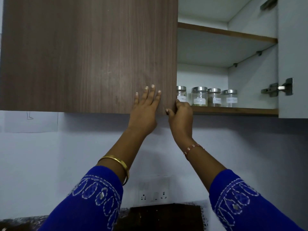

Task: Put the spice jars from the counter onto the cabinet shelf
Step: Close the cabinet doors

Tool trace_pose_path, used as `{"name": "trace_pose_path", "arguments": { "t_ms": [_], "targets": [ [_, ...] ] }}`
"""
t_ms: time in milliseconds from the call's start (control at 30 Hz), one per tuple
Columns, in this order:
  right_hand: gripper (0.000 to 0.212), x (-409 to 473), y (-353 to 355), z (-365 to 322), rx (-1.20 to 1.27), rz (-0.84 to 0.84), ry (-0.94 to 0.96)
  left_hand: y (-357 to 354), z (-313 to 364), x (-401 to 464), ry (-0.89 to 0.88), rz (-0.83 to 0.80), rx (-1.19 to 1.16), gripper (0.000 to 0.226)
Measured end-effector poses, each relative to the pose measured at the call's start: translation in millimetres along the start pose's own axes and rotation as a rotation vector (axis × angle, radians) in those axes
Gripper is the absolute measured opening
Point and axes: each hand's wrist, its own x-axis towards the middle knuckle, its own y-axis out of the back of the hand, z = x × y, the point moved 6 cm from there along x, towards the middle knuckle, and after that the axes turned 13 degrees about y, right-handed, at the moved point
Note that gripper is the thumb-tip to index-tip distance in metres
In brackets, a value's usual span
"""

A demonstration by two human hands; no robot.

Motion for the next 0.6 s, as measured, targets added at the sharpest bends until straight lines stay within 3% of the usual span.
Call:
{"name": "trace_pose_path", "arguments": {
  "t_ms": [200,400,600],
  "targets": [
    [0.045,-2,-2,-1,-0.022,0.0,0.027,-4,-2,0,-0.004,0.019,-0.01,0.075],
    [0.045,3,2,4,-0.079,-0.147,0.078,3,9,-3,0.063,-0.084,-0.102,0.071],
    [0.043,6,65,-11,-0.55,-0.119,0.49,10,38,-23,0.12,-0.165,-0.506,0.059]
  ]
}}
